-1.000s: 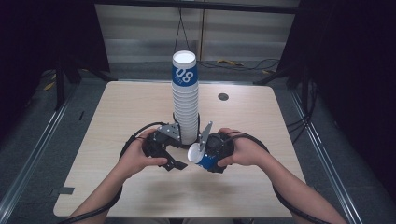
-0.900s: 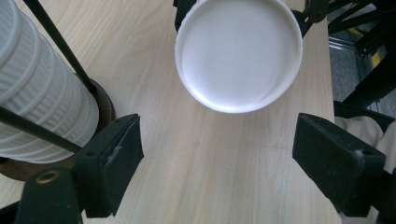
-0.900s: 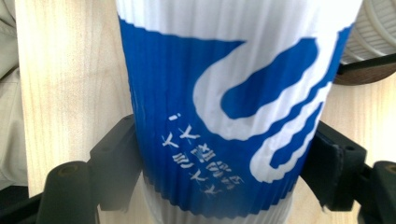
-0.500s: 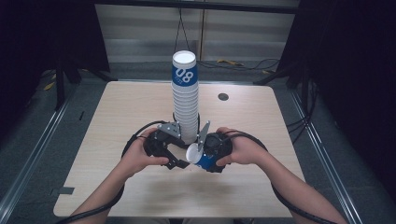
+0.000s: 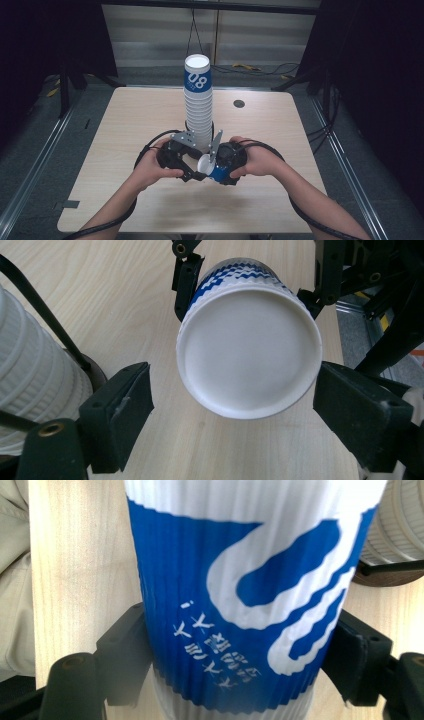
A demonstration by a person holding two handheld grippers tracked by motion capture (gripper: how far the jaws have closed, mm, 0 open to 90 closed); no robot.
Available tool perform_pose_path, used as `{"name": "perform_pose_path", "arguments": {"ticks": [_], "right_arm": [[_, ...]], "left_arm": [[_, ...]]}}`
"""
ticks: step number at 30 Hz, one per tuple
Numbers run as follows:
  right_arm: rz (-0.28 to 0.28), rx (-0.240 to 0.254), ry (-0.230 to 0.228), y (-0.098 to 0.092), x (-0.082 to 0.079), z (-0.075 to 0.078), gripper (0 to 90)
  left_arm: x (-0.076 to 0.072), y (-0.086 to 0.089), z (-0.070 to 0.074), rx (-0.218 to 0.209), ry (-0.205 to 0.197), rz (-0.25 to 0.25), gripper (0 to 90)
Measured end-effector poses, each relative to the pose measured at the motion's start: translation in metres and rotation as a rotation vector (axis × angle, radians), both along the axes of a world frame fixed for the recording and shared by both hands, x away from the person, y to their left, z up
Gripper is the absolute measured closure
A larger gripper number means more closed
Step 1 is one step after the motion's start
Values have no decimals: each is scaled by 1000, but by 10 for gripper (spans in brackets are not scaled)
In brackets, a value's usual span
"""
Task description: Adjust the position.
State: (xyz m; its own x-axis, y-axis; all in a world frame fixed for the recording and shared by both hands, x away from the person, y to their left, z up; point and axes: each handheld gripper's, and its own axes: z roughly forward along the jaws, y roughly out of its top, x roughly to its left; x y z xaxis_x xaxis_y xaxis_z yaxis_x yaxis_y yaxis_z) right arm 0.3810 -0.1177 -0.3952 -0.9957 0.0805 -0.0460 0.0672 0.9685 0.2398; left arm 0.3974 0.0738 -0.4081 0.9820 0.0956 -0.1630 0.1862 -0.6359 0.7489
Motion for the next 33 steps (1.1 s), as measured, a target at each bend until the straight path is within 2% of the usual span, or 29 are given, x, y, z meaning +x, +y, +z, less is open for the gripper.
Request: {"name": "perform_pose_path", "arguments": {"ticks": [2, 7, 10, 11, 12, 13, 17, 18, 19, 20, 21, 22, 24, 25, 26, 27, 28, 30, 33], "right_arm": [[-5, -6, 1, 1, -1, 1, 222], [11, -9, 1, 2, 0, 0, 222], [1, -12, 0, 3, -1, 0, 222], [2, -12, 1, 3, -1, 0, 222], [12, -9, -4, 3, -1, 0, 222], [24, -2, -4, 4, 0, 0, 222], [19, -10, -2, 6, -1, 1, 222], [19, -9, -2, 7, -1, 1, 222], [17, -9, 0, 7, -1, 1, 222], [33, -4, -3, 8, 0, 1, 222], [39, 6, 1, 8, 0, 0, 222], [21, -1, 3, 9, -1, 1, 222], [19, -3, 2, 9, -2, 1, 222], [18, 3, 1, 9, -2, 0, 222], [18, 3, 4, 9, -2, 0, 222], [22, 3, -1, 9, -1, 1, 222], [15, 6, 2, 10, -2, 1, 222], [29, 11, -3, 10, -1, 2, 222], [23, 17, -9, 10, 0, 2, 223]], "left_arm": [[0, 0, 0, 9, 4, -3, 158], [0, -1, -1, -13, 8, -5, 158], [0, -2, -2, -25, 17, 2, 158], [1, -2, -2, -14, 5, -13, 158], [-4, -5, -4, -62, 50, 48, 158], [-4, -5, -4, -66, 53, 50, 158], [-3, -5, -5, -60, 45, 40, 158], [1, -3, -4, -24, 10, -6, 159], [0, -4, -4, -36, 19, 6, 159], [1, -3, -4, -26, 8, -10, 161], [0, -4, -4, -36, 19, 2, 165], [-2, -5, -5, -56, 34, 19, 166], [-2, -5, -5, -61, 39, 20, 176], [1, -3, -4, -36, 17, -18, 178], [-3, -5, -6, -67, 46, 17, 185], [-1, -3, -5, -47, 30, -15, 198], [-1, -4, -6, -62, 40, -7, 214], [1, -2, -6, -55, 24, -41, 263], [1, -1, -5, -59, 23, -33, 278]]}}
